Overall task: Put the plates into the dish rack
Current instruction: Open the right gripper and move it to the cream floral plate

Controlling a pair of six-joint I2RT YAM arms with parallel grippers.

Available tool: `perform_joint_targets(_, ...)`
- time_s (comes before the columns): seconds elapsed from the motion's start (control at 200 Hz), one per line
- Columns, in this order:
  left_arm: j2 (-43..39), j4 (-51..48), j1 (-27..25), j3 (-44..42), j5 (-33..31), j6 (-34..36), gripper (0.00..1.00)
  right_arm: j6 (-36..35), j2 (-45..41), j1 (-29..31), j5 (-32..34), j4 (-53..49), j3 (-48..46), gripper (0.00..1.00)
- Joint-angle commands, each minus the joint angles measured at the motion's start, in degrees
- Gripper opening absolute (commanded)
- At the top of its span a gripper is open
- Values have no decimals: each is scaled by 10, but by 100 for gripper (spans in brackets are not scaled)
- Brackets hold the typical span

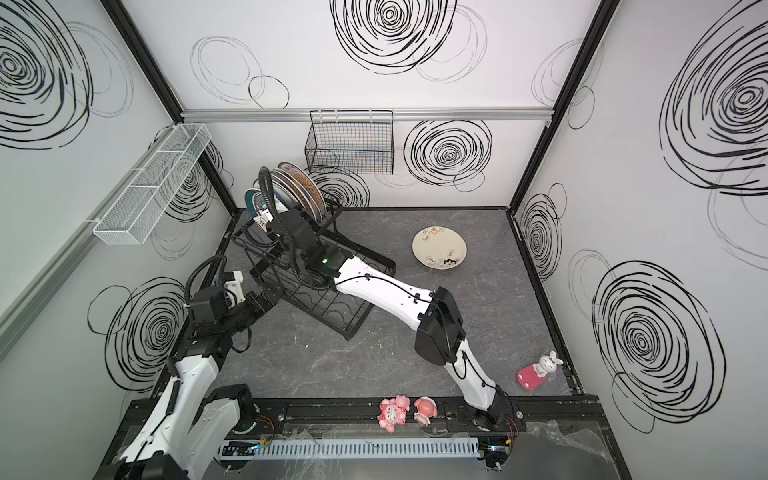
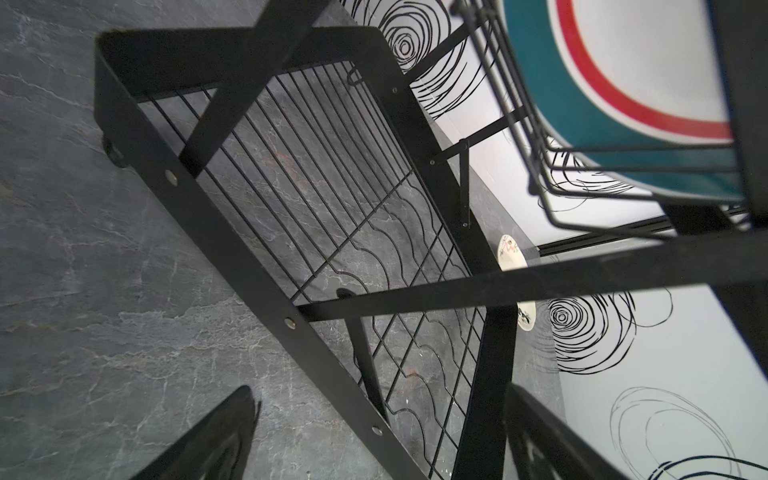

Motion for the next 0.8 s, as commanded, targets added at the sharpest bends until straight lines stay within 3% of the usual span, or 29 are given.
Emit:
perform_joint_targets(0.0,-17,14,-3,-3,0,-5,96,37,-85,2,-33,-21,-23,70)
perform_joint_targets(0.17,-47,-8,-11,2,-12,-7,96,76,-171,2,-74,-44,-96,73)
perform_joint_targets(0.405,-99,-64,-52,13,-57,-14,96,165,-341,-29,-123,-50,-314,76)
perform_joint_targets(0.59,-136,-94,-156,22,-139,-22,96,275,-498,-159,-243,-51,-549,76)
perform_joint_targets(0.795,-124,-80,-299,31,-225,-46,96,298,-558,-316,-301,-86,-675,77)
